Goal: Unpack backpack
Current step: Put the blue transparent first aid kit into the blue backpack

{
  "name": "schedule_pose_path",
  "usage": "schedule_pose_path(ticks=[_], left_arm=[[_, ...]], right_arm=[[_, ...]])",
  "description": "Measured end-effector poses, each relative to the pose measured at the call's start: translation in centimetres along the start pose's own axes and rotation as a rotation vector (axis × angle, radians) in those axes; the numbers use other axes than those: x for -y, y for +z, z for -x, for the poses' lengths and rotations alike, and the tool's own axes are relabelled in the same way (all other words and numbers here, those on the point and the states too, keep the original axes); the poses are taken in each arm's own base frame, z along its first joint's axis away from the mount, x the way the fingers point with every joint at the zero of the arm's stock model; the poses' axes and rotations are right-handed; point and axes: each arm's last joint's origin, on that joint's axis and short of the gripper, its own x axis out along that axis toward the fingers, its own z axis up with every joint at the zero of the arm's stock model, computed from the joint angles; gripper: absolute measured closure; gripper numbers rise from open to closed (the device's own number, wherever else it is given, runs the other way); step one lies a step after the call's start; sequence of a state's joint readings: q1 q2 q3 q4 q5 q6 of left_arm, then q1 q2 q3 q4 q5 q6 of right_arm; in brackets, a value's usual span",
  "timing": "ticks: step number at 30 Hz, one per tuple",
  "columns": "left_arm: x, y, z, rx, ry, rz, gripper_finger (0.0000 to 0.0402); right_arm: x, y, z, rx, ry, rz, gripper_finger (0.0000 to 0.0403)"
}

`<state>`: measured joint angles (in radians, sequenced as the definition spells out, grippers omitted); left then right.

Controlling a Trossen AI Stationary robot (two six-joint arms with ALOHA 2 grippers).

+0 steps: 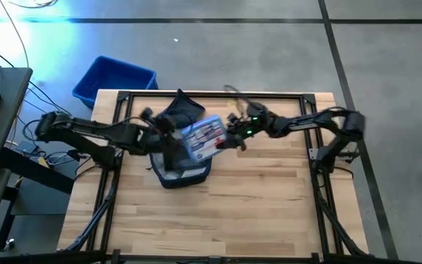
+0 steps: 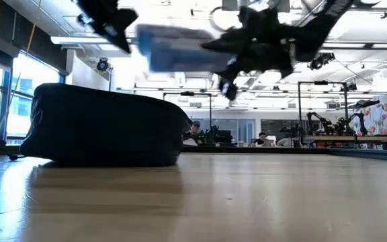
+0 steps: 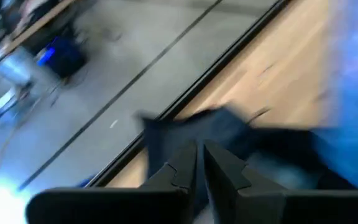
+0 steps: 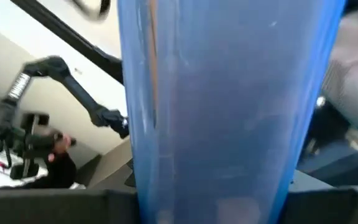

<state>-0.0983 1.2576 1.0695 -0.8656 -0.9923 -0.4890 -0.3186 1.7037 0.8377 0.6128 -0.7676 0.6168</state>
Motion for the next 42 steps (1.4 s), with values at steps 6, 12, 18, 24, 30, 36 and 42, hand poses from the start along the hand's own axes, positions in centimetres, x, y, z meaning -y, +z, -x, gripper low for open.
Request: schedule_pose_path(ticks=[6, 12, 18, 24, 30, 36, 42], left_arm=[[-3.6, -0.6, -3.8, -0.228, 0.046, -0.035, 0.0329], [-8.4, 1.1, -8.3, -0.226, -0.028, 0.030, 0.0282], [-12.3, -0.9, -14.8, -0.240, -0.258, 0.234, 0.0266], [-12.6, -4.6, -19.8, -0.314, -0.368, 0.354, 0.0253], [-11.4, -5.5, -22.9, -0.297, -0.478, 0.435, 0.0241], [-10.0, -6.4, -24.5, -0.333, -0.500, 0.427, 0.0270], [-8.7, -5.7, -23.7, -0.307, -0.546, 0.341, 0.0388]], right_arm=[[3.0, -1.7, -4.8, -0.114, 0.014, -0.048, 0.0263], [4.7, -1.7, -7.8, -0.085, 0.033, -0.101, 0.0263], [5.8, -2.2, -8.7, -0.088, 0.010, -0.107, 0.0263], [6.0, -2.9, -8.4, -0.109, 0.013, -0.095, 0.0263], [6.0, -3.1, -8.5, -0.125, 0.014, -0.088, 0.0261], [5.9, -3.5, -8.6, -0.153, 0.003, -0.082, 0.0263], [6.0, -3.7, -8.6, -0.169, -0.008, -0.079, 0.0263]])
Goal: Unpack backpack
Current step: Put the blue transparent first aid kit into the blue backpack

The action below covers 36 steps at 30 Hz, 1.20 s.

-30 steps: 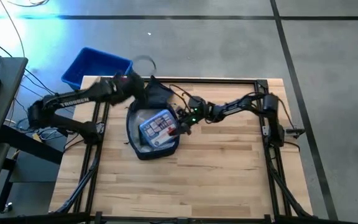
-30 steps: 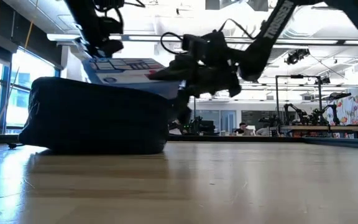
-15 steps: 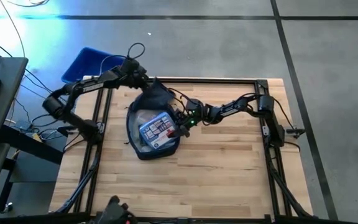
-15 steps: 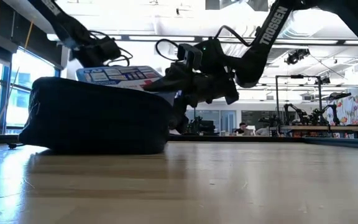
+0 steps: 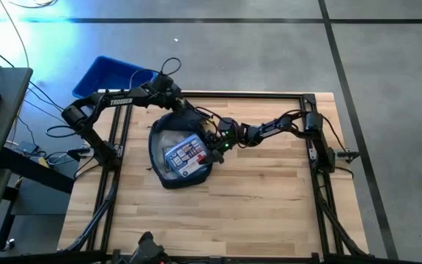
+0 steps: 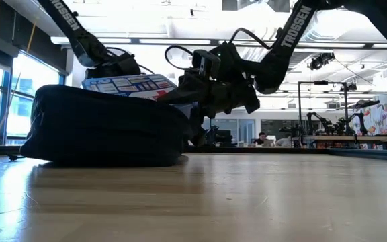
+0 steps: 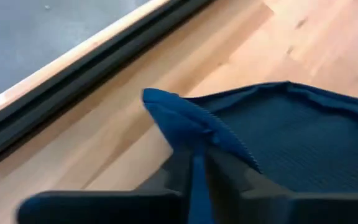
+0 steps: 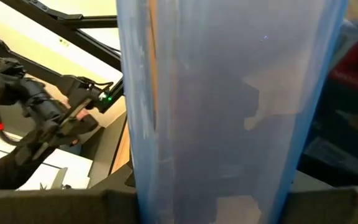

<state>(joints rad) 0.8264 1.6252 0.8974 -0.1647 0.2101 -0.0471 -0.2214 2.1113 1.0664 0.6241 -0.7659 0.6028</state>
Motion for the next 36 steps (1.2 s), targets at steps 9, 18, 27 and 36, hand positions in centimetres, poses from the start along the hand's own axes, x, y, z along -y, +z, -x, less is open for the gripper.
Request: schedule_pose_path(ticks=[9, 18, 27, 36], left_arm=[[7.6, 1.2, 5.2, 0.185, -0.039, -0.196, 0.0401], [13.5, -0.3, 9.8, 0.264, -0.160, -0.334, 0.0401], [15.3, -2.8, 9.1, 0.092, -0.180, -0.443, 0.0401], [19.6, -6.5, 10.2, 0.014, -0.215, -0.684, 0.0401]], right_arm=[[1.2, 0.1, 1.1, -0.044, -0.010, -0.039, 0.0263], [2.7, 0.7, 2.8, -0.018, -0.059, -0.049, 0.0263], [2.6, 0.6, 2.7, -0.022, -0.065, -0.051, 0.0263], [2.7, 0.5, 2.6, -0.032, -0.071, -0.045, 0.0263]])
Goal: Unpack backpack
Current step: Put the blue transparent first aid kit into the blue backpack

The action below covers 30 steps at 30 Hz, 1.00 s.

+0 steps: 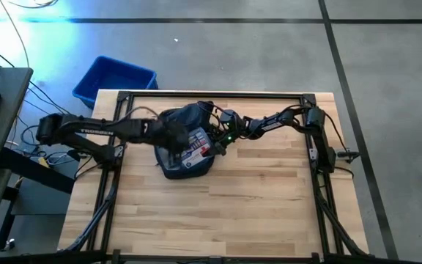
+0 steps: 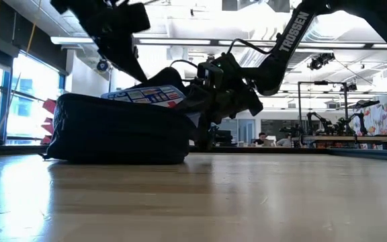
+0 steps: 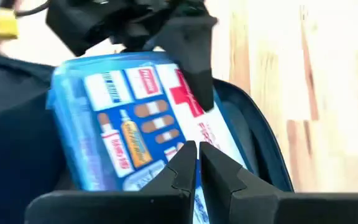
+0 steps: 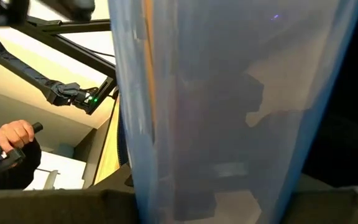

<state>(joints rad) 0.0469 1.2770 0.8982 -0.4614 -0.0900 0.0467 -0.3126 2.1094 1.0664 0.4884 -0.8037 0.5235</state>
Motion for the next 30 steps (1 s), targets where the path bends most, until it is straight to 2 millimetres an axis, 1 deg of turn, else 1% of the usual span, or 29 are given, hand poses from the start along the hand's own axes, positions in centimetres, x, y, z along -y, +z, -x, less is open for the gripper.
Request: schedule_pose_path(ticks=[2, 4, 6, 8, 10, 13, 17, 20, 22, 25, 30], left_arm=[[1.2, 0.1, 0.2, 0.009, 0.084, -0.062, 0.0400], [2.0, 0.6, 0.5, 0.045, 0.217, -0.100, 0.0400], [2.6, 1.0, 0.9, 0.088, 0.374, -0.133, 0.0399], [2.9, 1.2, 1.2, 0.106, 0.487, -0.184, 0.0391], [3.0, 1.4, 1.2, 0.102, 0.544, -0.233, 0.0373], [2.0, 1.3, 0.7, 0.052, 0.605, -0.246, 0.0329], [-0.4, 1.0, -0.8, -0.029, 0.668, -0.209, 0.0256], [-3.1, 0.5, -1.8, -0.095, 0.712, -0.144, 0.0207], [-5.0, 0.1, -2.2, -0.114, 0.719, -0.064, 0.0183], [-8.3, -0.7, -2.2, -0.125, 0.662, 0.062, 0.0166], [-13.1, -2.2, -1.6, -0.077, 0.508, 0.236, 0.0165]], right_arm=[[0.0, 0.0, 0.0, -0.001, -0.001, 0.000, 0.0263], [0.0, 0.0, 0.0, -0.002, -0.001, -0.001, 0.0263], [0.0, -0.1, 0.0, -0.003, -0.002, -0.001, 0.0263], [0.0, -0.1, 0.0, -0.002, -0.001, -0.001, 0.0263], [0.0, -0.1, 0.0, -0.001, -0.002, 0.000, 0.0263], [0.0, -0.1, -0.1, -0.001, -0.003, 0.000, 0.0263], [-0.1, -0.1, -0.2, -0.001, -0.004, 0.005, 0.0263], [-0.3, -0.3, -0.4, -0.003, -0.005, 0.010, 0.0263], [-0.4, -0.4, -0.6, -0.005, -0.006, 0.015, 0.0263], [-0.5, -0.5, -0.8, -0.008, -0.002, 0.020, 0.0263], [-0.6, -0.5, -0.8, -0.011, 0.001, 0.030, 0.0263]])
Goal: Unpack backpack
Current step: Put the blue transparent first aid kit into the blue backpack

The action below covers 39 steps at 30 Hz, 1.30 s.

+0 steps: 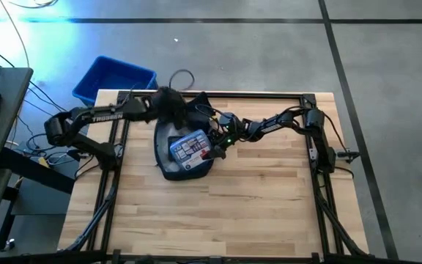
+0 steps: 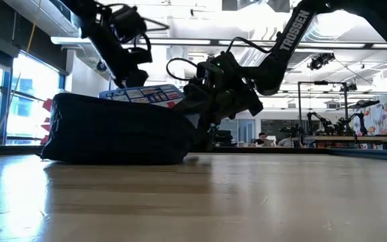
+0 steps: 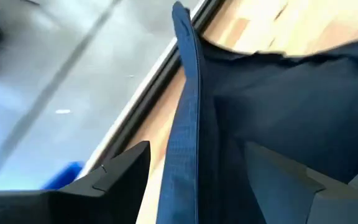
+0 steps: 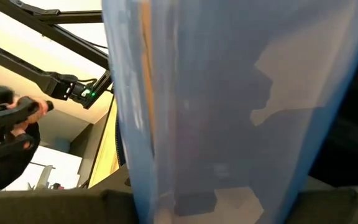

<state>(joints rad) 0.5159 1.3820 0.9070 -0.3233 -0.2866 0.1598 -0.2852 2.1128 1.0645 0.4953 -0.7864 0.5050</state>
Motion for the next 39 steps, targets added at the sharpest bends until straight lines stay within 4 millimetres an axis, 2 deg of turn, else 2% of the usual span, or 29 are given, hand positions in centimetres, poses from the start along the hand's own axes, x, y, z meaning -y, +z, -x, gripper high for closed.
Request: schedule_pose_path(ticks=[4, 8, 11, 13, 14, 17, 21, 26, 29, 33, 36, 39], left_arm=[[-2.0, -0.8, -2.1, -0.028, -0.128, 0.074, 0.0176], [-2.4, -1.4, -4.4, -0.059, -0.161, 0.096, 0.0208], [-1.9, -1.5, -5.6, -0.059, -0.155, 0.093, 0.0287], [-1.4, -1.1, -5.6, -0.028, -0.150, 0.112, 0.0362], [-1.1, -0.8, -5.4, -0.006, -0.144, 0.122, 0.0381], [0.3, 0.5, -3.7, 0.071, -0.086, 0.093, 0.0396], [2.9, 2.1, 0.4, 0.191, -0.032, 0.036, 0.0401], [7.9, 2.7, 6.7, 0.354, 0.039, -0.001, 0.0401], [10.9, 2.6, 9.5, 0.459, 0.056, -0.046, 0.0401], [13.6, 1.9, 11.2, 0.495, 0.039, -0.056, 0.0401], [14.9, 0.9, 11.4, 0.468, 0.098, -0.091, 0.0401], [15.3, 0.4, 11.2, 0.444, 0.141, -0.095, 0.0401]], right_arm=[[0.0, 0.0, 0.0, -0.001, 0.001, 0.004, 0.0263], [0.1, 0.0, 0.1, 0.000, 0.002, 0.001, 0.0263], [0.2, 0.1, 0.2, 0.000, 0.000, -0.016, 0.0264], [0.4, 0.1, 0.4, -0.001, -0.002, -0.022, 0.0264], [0.4, 0.1, 0.4, -0.001, -0.003, -0.024, 0.0264], [0.6, 0.2, 0.6, -0.006, -0.005, -0.036, 0.0264], [1.2, 0.4, 1.2, 0.004, -0.016, -0.052, 0.0264], [2.2, 0.9, 2.4, 0.031, -0.040, -0.077, 0.0264], [2.8, 1.2, 3.2, 0.050, -0.050, -0.115, 0.0264], [3.7, 1.8, 4.4, 0.098, -0.064, -0.170, 0.0259], [4.2, 2.1, 5.0, 0.123, -0.083, -0.163, 0.0224], [4.5, 2.0, 5.1, 0.129, -0.110, -0.161, 0.0177]])
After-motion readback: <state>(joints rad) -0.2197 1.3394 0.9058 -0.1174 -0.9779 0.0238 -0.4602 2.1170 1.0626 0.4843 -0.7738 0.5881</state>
